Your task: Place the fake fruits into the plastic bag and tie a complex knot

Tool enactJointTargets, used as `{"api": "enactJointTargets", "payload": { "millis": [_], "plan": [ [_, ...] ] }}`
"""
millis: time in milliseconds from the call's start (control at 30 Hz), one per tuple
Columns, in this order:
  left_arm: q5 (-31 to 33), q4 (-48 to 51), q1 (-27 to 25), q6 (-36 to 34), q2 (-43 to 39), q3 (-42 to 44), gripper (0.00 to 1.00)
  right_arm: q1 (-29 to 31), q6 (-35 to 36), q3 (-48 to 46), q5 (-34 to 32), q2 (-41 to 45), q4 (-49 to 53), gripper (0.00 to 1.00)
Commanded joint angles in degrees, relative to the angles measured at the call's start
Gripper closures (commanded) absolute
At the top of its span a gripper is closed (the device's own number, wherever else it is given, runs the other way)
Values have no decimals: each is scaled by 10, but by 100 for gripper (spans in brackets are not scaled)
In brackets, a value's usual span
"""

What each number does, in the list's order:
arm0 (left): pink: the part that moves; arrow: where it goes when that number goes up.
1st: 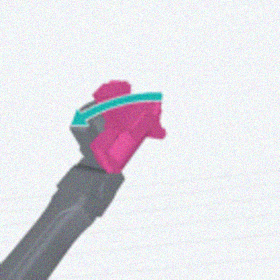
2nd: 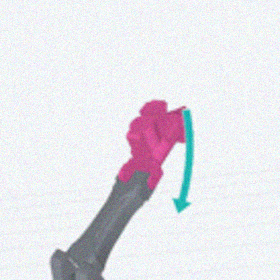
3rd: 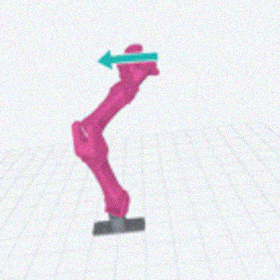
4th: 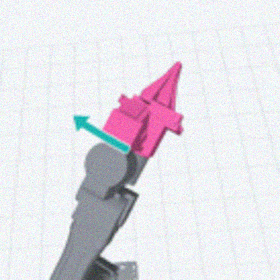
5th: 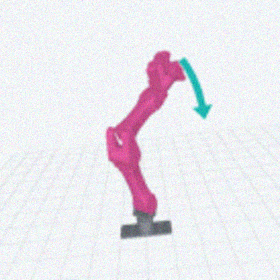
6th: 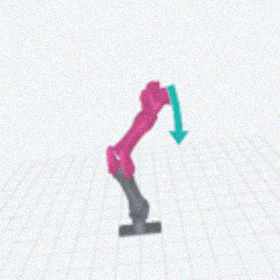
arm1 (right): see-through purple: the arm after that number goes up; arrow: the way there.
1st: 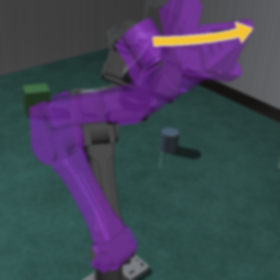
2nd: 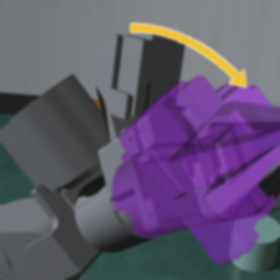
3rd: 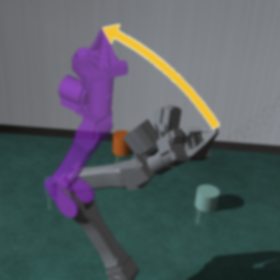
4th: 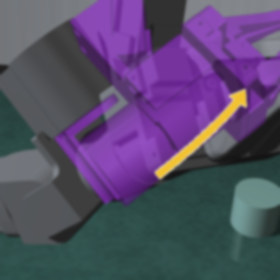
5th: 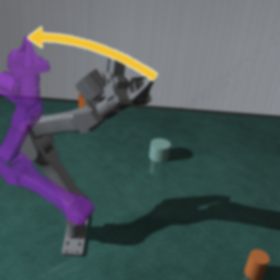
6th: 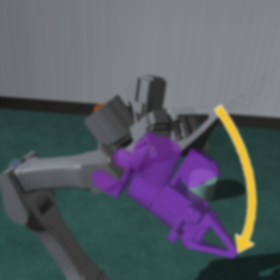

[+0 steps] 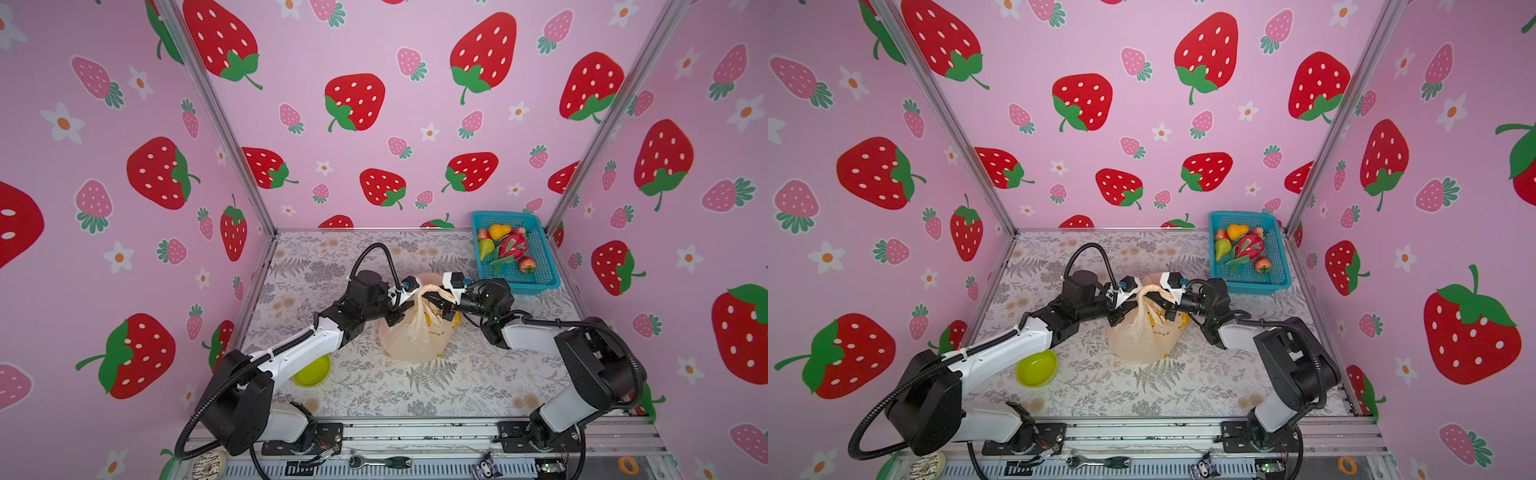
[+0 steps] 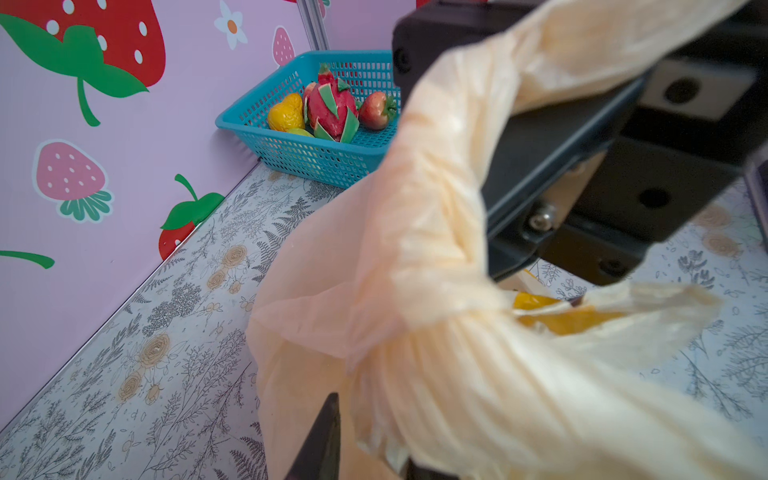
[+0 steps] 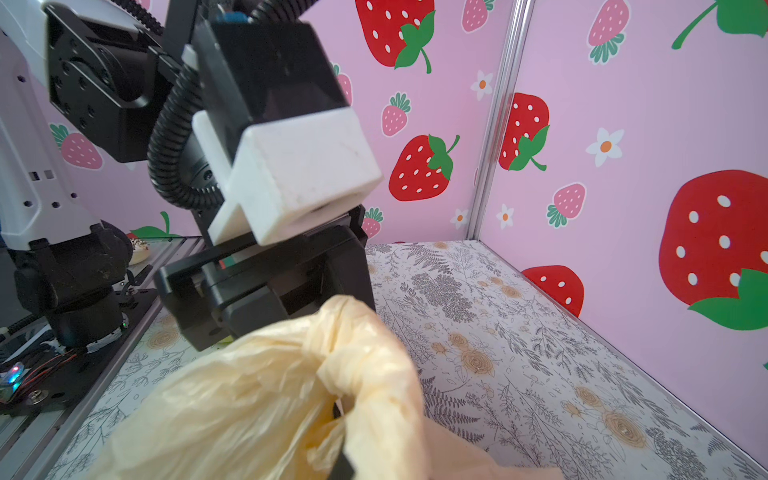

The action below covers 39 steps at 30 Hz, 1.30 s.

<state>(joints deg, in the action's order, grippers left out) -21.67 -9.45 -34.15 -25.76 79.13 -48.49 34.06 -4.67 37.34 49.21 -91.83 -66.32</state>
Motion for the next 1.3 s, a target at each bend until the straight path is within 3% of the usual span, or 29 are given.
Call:
{"api": "enactJointTargets", "payload": {
  "millis": [0, 533, 567, 700, 1100, 1267],
  "plan": [
    [-14, -5, -4, -17, -1, -28, 73, 0, 8, 12, 10, 11, 1, 100],
    [12, 8, -7, -20, -27, -17, 93, 0, 24, 16, -2, 15, 21, 100],
    [14, 14, -7, -21, -28, -18, 99, 0, 27, 17, -5, 16, 25, 100],
    [29, 35, -7, -18, -33, -24, 100, 0, 37, 18, -16, 21, 36, 97],
    [80, 60, -7, 5, -45, -20, 100, -1, 108, 20, -87, 72, 153, 58],
    [77, 50, -7, 6, -43, -16, 100, -1, 139, -2, -158, 139, 241, 45]
  ]
}}
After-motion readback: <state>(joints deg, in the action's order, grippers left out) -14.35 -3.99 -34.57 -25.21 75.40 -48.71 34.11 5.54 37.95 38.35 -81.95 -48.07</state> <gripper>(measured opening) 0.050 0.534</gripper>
